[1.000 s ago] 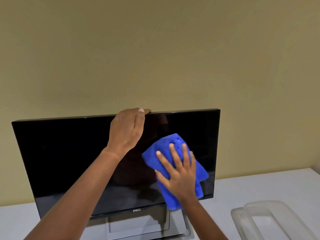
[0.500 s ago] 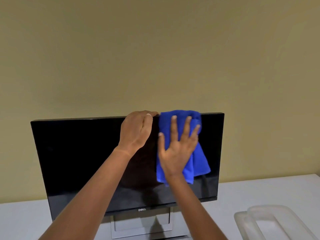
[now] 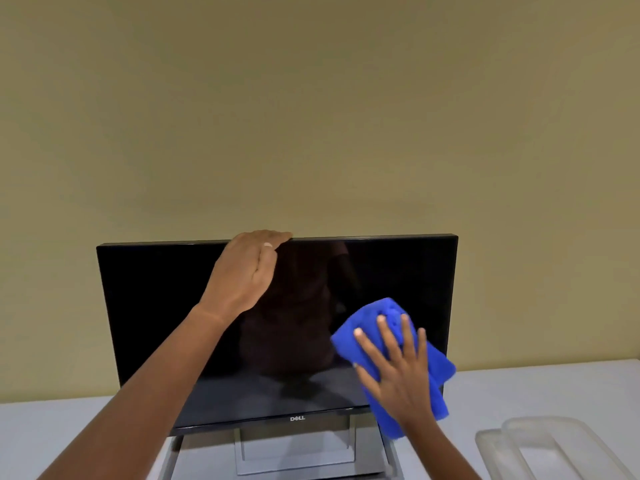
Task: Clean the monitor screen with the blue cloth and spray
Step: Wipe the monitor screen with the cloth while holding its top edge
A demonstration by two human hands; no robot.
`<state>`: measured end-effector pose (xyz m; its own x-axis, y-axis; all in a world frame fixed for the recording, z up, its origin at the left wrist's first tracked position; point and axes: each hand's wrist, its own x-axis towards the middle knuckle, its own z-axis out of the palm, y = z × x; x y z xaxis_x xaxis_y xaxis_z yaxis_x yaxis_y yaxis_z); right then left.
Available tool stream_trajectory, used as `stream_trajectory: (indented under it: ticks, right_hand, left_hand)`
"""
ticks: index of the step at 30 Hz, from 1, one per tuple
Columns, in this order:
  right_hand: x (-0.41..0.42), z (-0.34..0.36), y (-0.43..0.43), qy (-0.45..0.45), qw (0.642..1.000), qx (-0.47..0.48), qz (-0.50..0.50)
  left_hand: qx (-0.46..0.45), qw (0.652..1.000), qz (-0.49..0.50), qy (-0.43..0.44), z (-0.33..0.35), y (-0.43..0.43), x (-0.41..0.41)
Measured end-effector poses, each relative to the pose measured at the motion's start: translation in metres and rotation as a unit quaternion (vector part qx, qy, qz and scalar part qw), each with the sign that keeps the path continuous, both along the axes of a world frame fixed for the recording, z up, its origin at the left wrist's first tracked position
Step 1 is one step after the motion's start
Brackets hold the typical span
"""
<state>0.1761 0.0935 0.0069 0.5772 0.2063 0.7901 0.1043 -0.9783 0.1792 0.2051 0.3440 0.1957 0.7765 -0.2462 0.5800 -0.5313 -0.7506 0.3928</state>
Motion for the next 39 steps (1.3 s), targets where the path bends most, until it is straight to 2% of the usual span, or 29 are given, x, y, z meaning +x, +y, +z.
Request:
stream_trajectory:
  ticks: [5, 10, 17, 25, 28, 30, 31, 33, 36, 39]
  right_hand:
    - [0.013, 0.044, -0.002, -0.014, 0.984, 0.172, -0.052]
    - [0.025, 0.084, 0.050, -0.023, 0.950, 0.303, -0.067]
    - [0.021, 0.109, 0.163, 0.000, 0.958, 0.285, -0.026]
    - [-0.005, 0.101, 0.271, 0.114, 0.970, 0.206, 0.060]
    - [-0.026, 0.084, 0.289, 0.157, 0.961, 0.189, 0.128]
    - [-0.041, 0.069, 0.296, 0.180, 0.941, 0.234, 0.163]
    - [-0.049, 0.063, 0.298, 0.203, 0.919, 0.285, 0.182]
    - [-0.063, 0.055, 0.302, 0.249, 0.831, 0.443, 0.227]
    - [-0.080, 0.053, 0.300, 0.312, 0.639, 0.656, 0.252]
    - [-0.092, 0.051, 0.295, 0.382, 0.427, 0.779, 0.255]
  left_hand:
    - [0.020, 0.999, 0.049, -0.012, -0.002, 0.054, -0.006]
    - [0.045, 0.994, 0.095, -0.011, -0.005, 0.098, -0.012]
    - [0.037, 0.991, 0.127, -0.009, -0.005, 0.141, -0.018]
    - [-0.065, 0.993, 0.085, 0.046, -0.016, 0.171, -0.028]
    - [-0.113, 0.991, 0.073, 0.025, -0.035, 0.176, -0.045]
    - [-0.119, 0.991, 0.067, 0.010, -0.058, 0.176, -0.062]
    - [-0.116, 0.991, 0.063, 0.012, -0.071, 0.176, -0.071]
    - [-0.113, 0.991, 0.052, 0.046, -0.097, 0.174, -0.086]
    - [-0.144, 0.976, 0.026, 0.163, -0.127, 0.168, -0.099]
    - [-0.189, 0.945, -0.021, 0.265, -0.135, 0.160, -0.106]
